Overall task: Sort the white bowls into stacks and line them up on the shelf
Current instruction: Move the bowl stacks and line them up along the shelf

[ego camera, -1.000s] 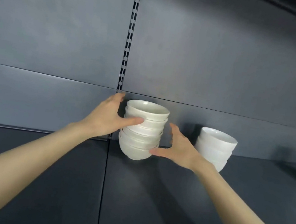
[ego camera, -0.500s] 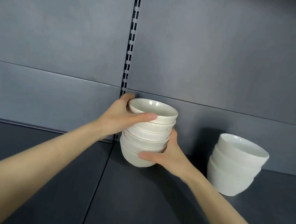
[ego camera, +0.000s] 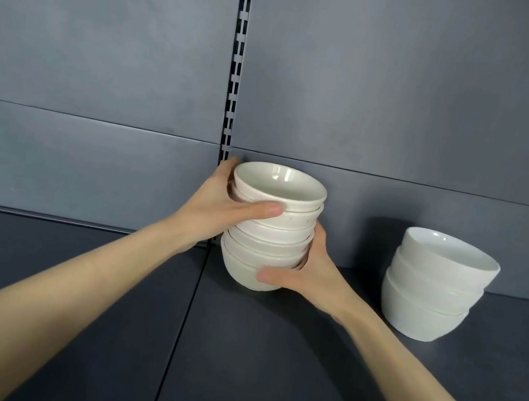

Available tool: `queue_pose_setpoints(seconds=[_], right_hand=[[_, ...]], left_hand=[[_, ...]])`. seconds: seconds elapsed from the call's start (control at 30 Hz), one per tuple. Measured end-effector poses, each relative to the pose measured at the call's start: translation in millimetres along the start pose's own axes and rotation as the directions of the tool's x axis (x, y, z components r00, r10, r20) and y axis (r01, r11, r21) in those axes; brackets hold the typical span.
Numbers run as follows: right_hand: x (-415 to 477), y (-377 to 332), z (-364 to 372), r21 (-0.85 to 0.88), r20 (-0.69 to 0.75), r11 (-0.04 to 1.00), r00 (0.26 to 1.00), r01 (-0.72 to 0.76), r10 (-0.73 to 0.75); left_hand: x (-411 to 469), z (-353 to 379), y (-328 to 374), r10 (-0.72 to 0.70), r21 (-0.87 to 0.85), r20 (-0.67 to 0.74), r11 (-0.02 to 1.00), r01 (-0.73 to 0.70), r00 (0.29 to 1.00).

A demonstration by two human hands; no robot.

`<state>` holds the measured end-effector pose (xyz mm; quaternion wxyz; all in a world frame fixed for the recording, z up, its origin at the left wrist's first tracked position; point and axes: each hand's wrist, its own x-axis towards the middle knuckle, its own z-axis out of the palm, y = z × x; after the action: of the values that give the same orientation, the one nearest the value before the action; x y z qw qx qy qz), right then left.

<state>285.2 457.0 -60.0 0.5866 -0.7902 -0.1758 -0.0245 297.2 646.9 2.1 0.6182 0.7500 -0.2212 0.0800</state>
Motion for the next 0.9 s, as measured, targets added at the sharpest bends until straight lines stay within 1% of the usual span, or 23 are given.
queue_pose_setpoints(seconds=[0.1,0.2,0.3,0.4,0.47,0.57,0.77,0.9], right_hand=[[1,4,0,-0.033,0.012,0.999,1.0,0.022,-0.022],[1,4,0,-0.077,-0.012,0.997,1.0,0.006,-0.007],[-2,3,-4,-0.061,0.009,0.998,1.0,-0.003,0.003],[-3,7,-14,-0.013,0.021,0.998,0.998,-0.061,0.061],[-1,8,-18,-0.022,0.05,0.994,0.993,-0.11,0.111],[0,6,-20,-0.035,0.075,0.991,0.989,-0.129,0.131],[-2,7,-26,-0.05,-0.011,0.985,0.987,-0.163,0.163],[-7,8,-32,-0.022,-0.006,0.983,0.983,-0.182,0.182]], left_hand=[[1,-4,-8,-0.057,-0.015,0.034,0.998,0.058,0.998],[1,-6,-12,-0.075,-0.025,0.067,0.997,0.076,0.995],[0,-8,-14,-0.088,-0.013,0.076,0.996,0.089,0.993],[2,-9,-14,-0.098,0.002,0.096,0.995,0.098,0.991],[2,-9,-13,-0.101,0.001,0.114,0.995,0.101,0.988],[2,-7,-14,-0.104,-0.007,0.113,0.994,0.105,0.988],[-2,-10,-15,-0.102,0.004,0.089,0.995,0.102,0.991],[-6,-11,-17,-0.099,0.0,0.081,0.995,0.099,0.992]])
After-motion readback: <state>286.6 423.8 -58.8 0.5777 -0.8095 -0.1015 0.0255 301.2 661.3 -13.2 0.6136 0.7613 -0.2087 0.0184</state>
